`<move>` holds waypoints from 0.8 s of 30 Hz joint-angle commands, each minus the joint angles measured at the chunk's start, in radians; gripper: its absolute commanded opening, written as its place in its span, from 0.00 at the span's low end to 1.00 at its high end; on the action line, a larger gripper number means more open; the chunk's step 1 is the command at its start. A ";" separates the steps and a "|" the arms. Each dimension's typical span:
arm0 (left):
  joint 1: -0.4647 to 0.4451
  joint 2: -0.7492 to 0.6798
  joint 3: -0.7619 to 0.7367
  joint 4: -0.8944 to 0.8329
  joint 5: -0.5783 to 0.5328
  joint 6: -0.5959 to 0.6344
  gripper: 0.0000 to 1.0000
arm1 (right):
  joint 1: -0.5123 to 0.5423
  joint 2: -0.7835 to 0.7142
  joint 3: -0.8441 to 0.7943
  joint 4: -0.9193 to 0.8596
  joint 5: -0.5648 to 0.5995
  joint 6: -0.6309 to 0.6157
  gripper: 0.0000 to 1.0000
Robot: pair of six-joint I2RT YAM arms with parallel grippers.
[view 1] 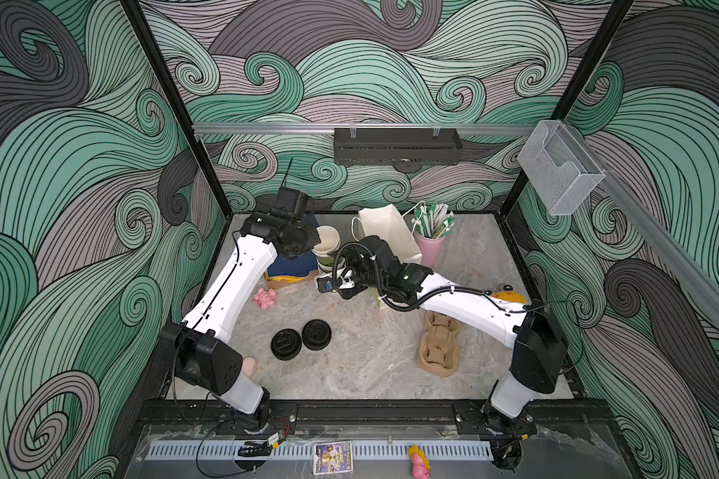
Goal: Pack the takeout coffee
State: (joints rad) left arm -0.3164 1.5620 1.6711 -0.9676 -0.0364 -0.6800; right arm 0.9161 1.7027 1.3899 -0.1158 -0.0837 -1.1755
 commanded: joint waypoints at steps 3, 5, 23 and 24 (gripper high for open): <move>-0.006 -0.006 0.007 0.029 0.012 -0.024 0.00 | 0.012 -0.063 -0.059 0.039 0.001 -0.059 0.86; -0.006 -0.004 0.005 0.031 0.018 -0.032 0.00 | 0.013 -0.055 -0.066 0.043 0.022 -0.068 0.86; -0.007 -0.023 -0.022 0.035 0.011 -0.058 0.00 | 0.024 0.022 -0.051 0.133 0.108 -0.056 0.84; -0.007 -0.024 -0.023 0.035 0.011 -0.059 0.00 | 0.023 0.025 -0.048 0.134 0.111 -0.057 0.84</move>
State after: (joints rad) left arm -0.3164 1.5620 1.6466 -0.9428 -0.0219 -0.7280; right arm 0.9333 1.7035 1.3289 0.0025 0.0151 -1.2232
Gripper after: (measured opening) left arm 0.049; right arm 0.839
